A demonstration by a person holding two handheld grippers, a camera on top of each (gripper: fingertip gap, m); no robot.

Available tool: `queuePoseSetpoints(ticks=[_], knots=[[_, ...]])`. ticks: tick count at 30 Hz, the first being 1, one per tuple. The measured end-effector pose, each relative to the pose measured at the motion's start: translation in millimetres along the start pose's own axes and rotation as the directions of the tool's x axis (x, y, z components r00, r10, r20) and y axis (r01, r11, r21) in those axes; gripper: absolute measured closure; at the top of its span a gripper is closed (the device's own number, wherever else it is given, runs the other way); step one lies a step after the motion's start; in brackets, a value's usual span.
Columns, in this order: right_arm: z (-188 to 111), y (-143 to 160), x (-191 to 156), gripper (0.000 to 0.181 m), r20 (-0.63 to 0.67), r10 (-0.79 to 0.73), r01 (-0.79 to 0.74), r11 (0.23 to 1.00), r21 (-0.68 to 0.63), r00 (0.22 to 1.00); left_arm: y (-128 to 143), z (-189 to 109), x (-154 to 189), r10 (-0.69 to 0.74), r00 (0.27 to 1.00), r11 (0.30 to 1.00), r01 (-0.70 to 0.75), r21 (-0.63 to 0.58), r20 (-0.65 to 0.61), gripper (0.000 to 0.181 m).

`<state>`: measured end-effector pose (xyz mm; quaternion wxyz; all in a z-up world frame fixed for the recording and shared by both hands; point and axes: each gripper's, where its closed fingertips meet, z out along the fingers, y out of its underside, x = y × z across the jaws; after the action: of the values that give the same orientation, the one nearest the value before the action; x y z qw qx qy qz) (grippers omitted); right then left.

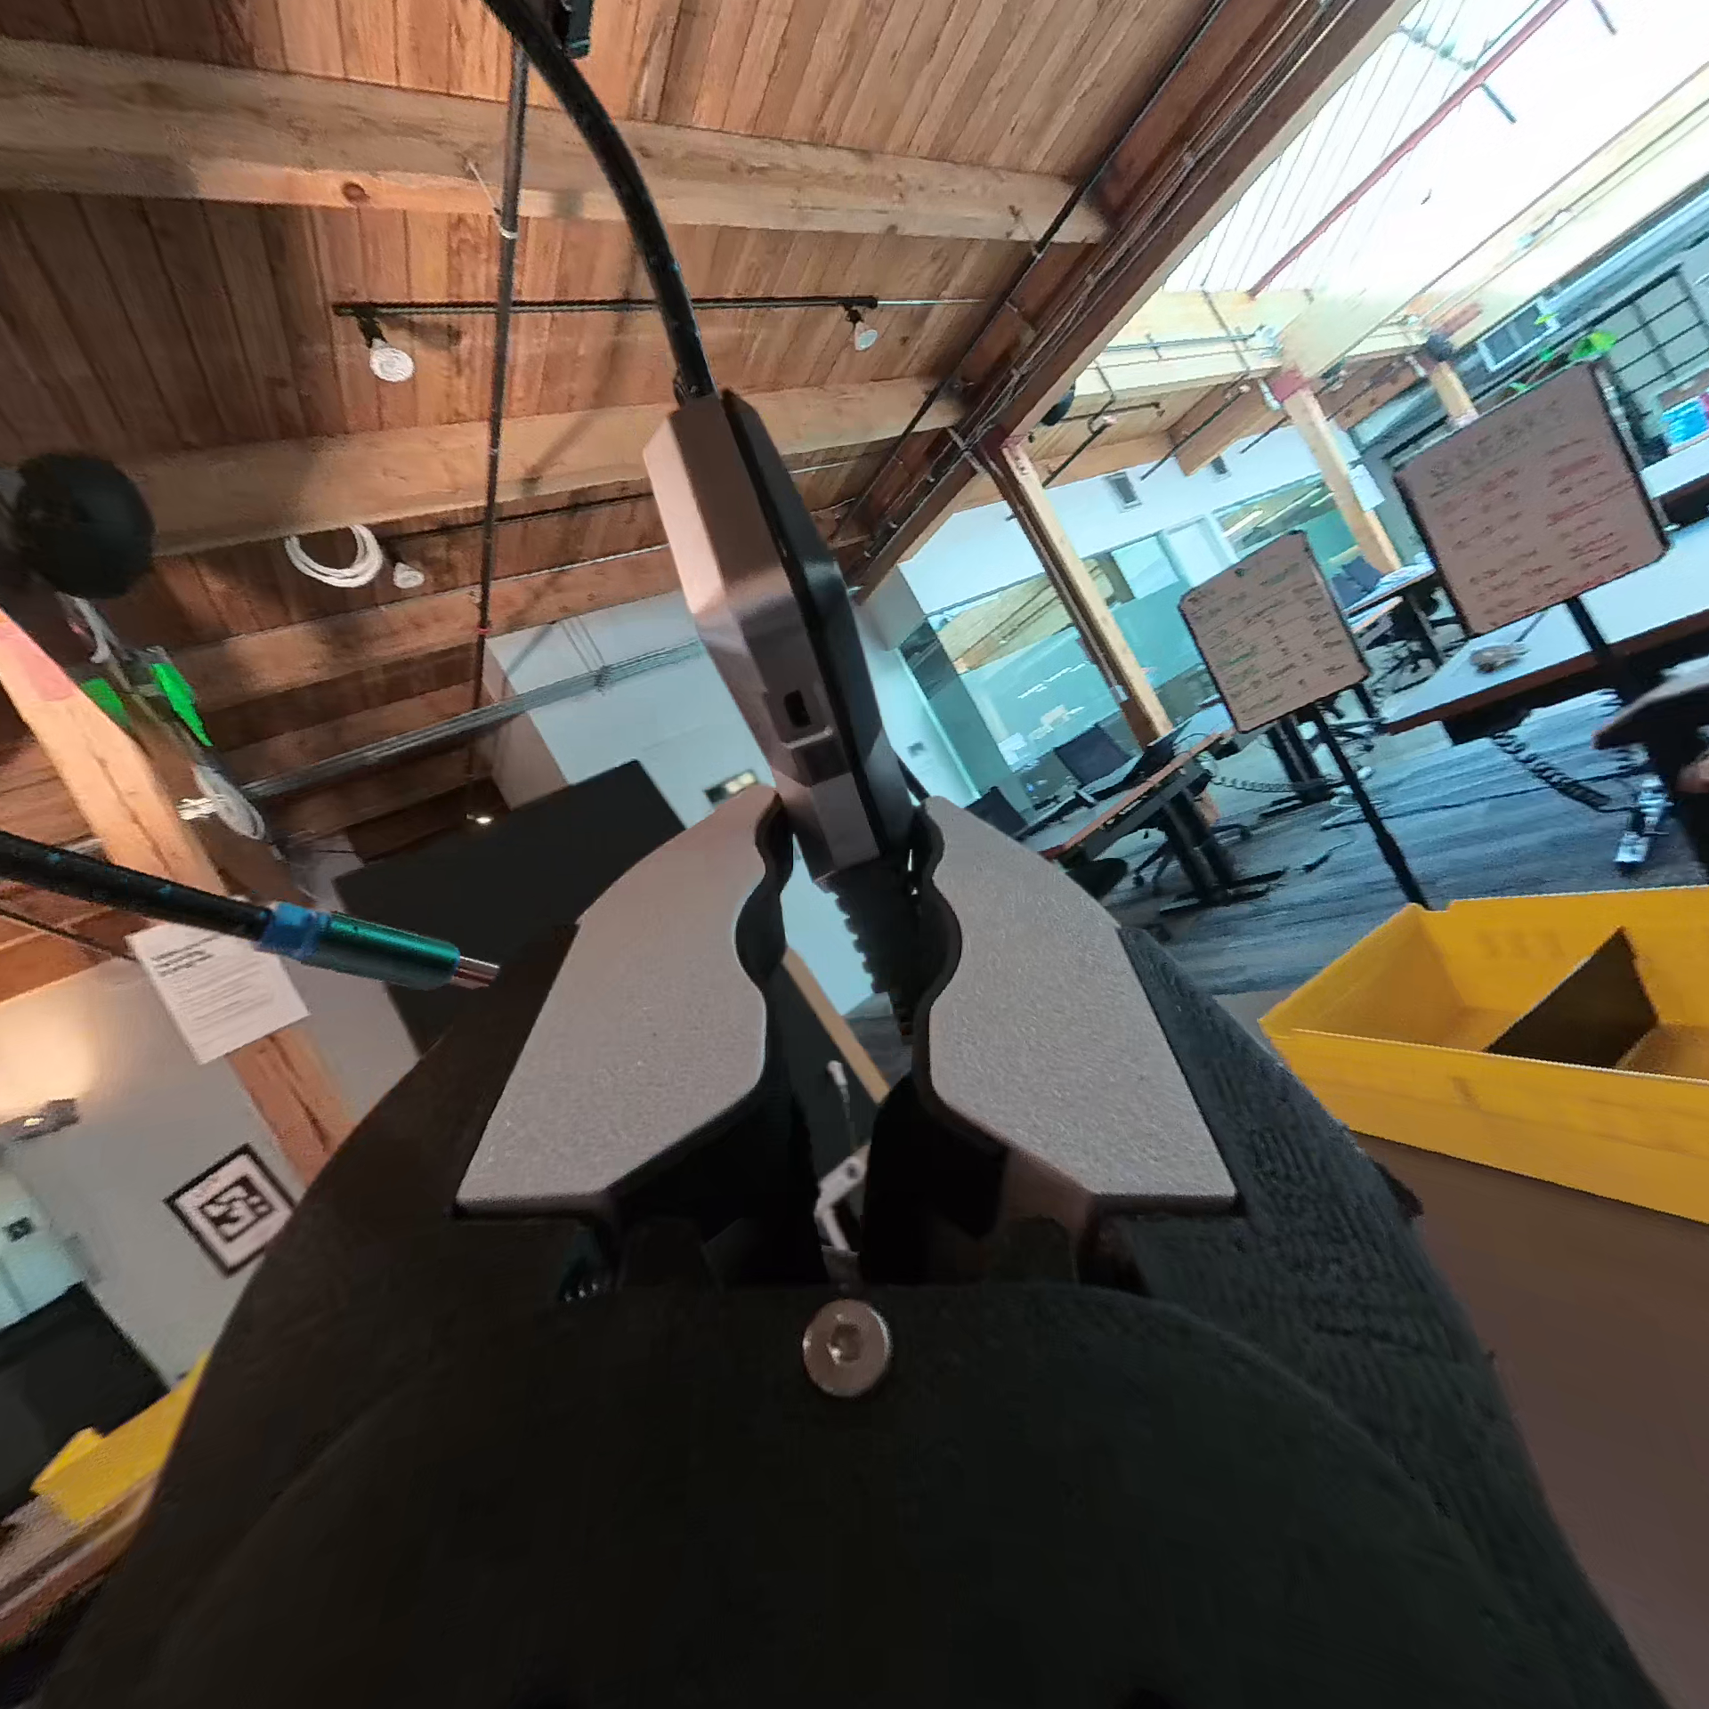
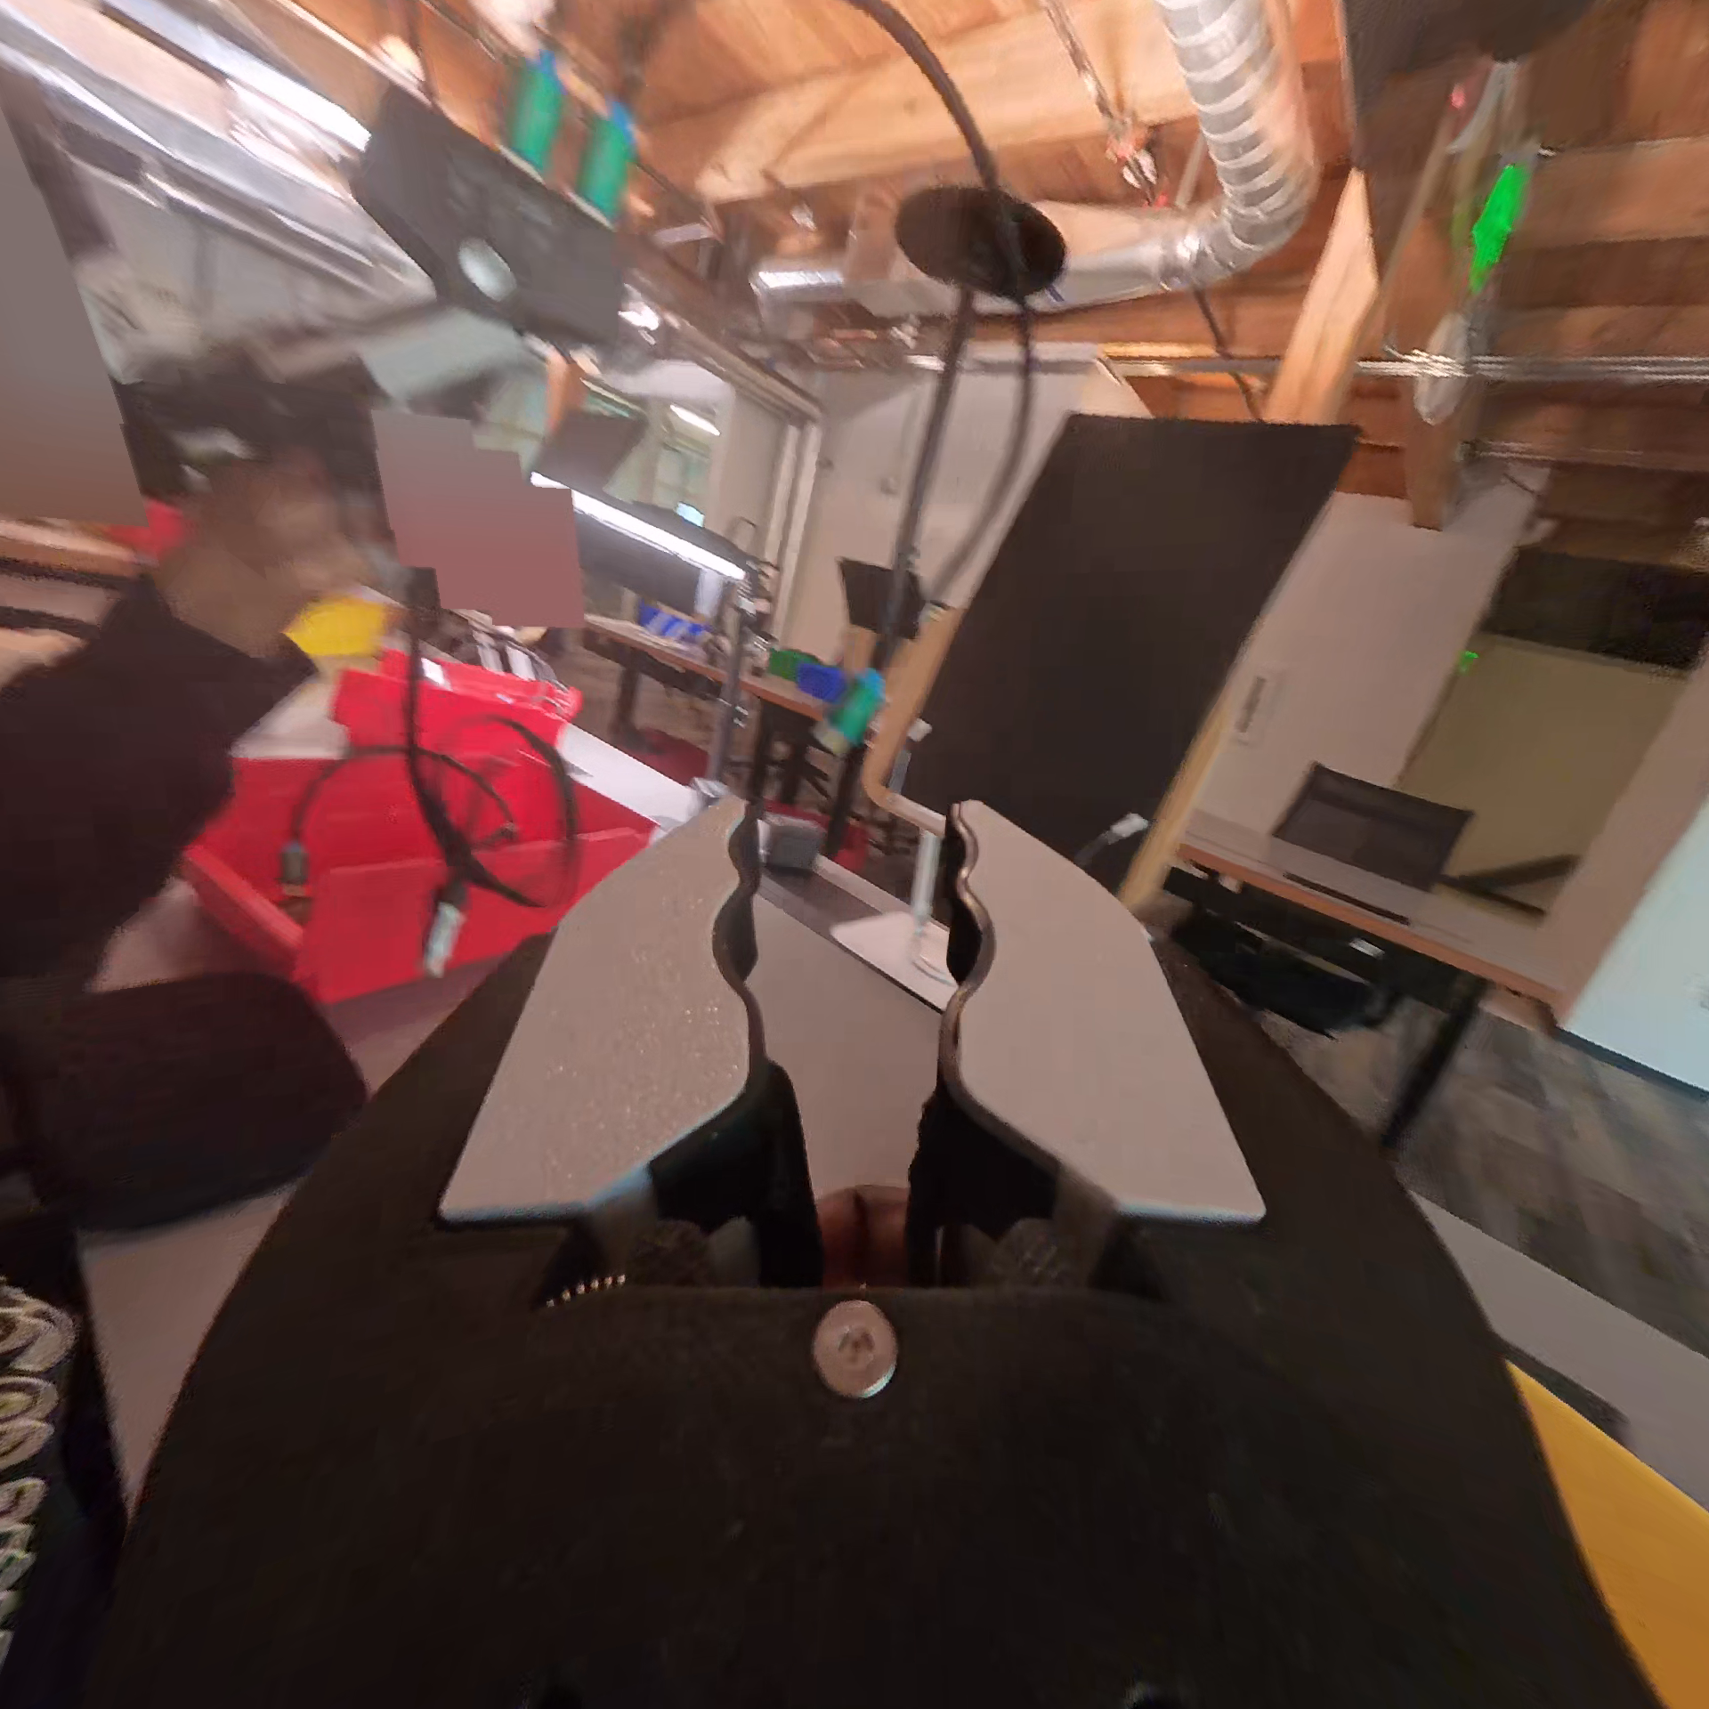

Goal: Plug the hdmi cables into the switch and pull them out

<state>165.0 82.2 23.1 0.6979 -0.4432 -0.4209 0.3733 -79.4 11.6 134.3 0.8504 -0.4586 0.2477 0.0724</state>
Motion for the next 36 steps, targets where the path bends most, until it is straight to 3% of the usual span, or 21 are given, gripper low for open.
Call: queuePoseSetpoints(ticks=[4,8,12,18,22,25,26,29,31,33,36], knots=[[17.8,-12.5,-46.9,0.139,0.214,0.081,-0.103,0.990,0.093,0.973,15.4,-4.7,49.0,-0.124,0.981,0.992,0.128,0.019,-0.147,0.158],[37.4,-14.1,-83.7,0.137,0.391,0.195,-0.261,0.957,0.123,0.899,37.8,-19.6,100.6,-0.253,0.908,0.967,0.251,-0.048,-0.335,0.157],[60.1,6.0,-102.8,0.133,0.469,0.309,-0.370,0.928,0.041,0.827,55.6,-42.2,148.1,-0.385,0.729,0.921,0.346,-0.180,-0.567,0.157],[75.2,28.8,-138.0,0.129,0.592,0.367,-0.407,0.911,-0.072,0.718,62.2,-69.0,185.6,-0.530,0.451,0.831,0.444,-0.335,-0.718,0.157],[75.4,43.9,-166.2,0.154,0.657,0.352,-0.340,0.928,-0.151,0.667,71.0,-78.3,197.9,-0.573,0.363,0.804,0.422,-0.419,-0.735,0.156],[79.2,45.3,-165.4,0.156,0.652,0.367,-0.361,0.920,-0.151,0.664,74.9,-77.8,194.7,-0.578,0.384,0.803,0.424,-0.418,-0.720,0.156],[81.9,44.1,-160.5,0.156,0.635,0.377,-0.384,0.914,-0.135,0.674,76.1,-71.1,187.3,-0.580,0.445,0.805,0.445,-0.393,-0.683,0.153],[89.0,39.1,-132.1,0.158,0.545,0.399,-0.453,0.891,-0.040,0.737,71.0,-46.5,131.5,-0.519,0.746,0.849,0.505,-0.155,-0.416,0.134],[90.8,35.7,-110.0,0.158,0.470,0.412,-0.481,0.876,0.031,0.781,47.7,-51.1,104.4,-0.479,0.826,0.866,0.500,-0.007,-0.298,0.134],[90.5,31.1,-90.9,0.158,0.395,0.420,-0.496,0.861,0.111,0.817,24.5,-61.8,114.7,-0.474,0.804,0.861,0.508,0.002,-0.360,0.136],[86.3,23.2,-77.4,0.158,0.347,0.434,-0.520,0.828,0.210,0.831,19.5,-68.9,163.4,-0.551,0.653,0.818,0.545,-0.182,-0.519,0.135]])
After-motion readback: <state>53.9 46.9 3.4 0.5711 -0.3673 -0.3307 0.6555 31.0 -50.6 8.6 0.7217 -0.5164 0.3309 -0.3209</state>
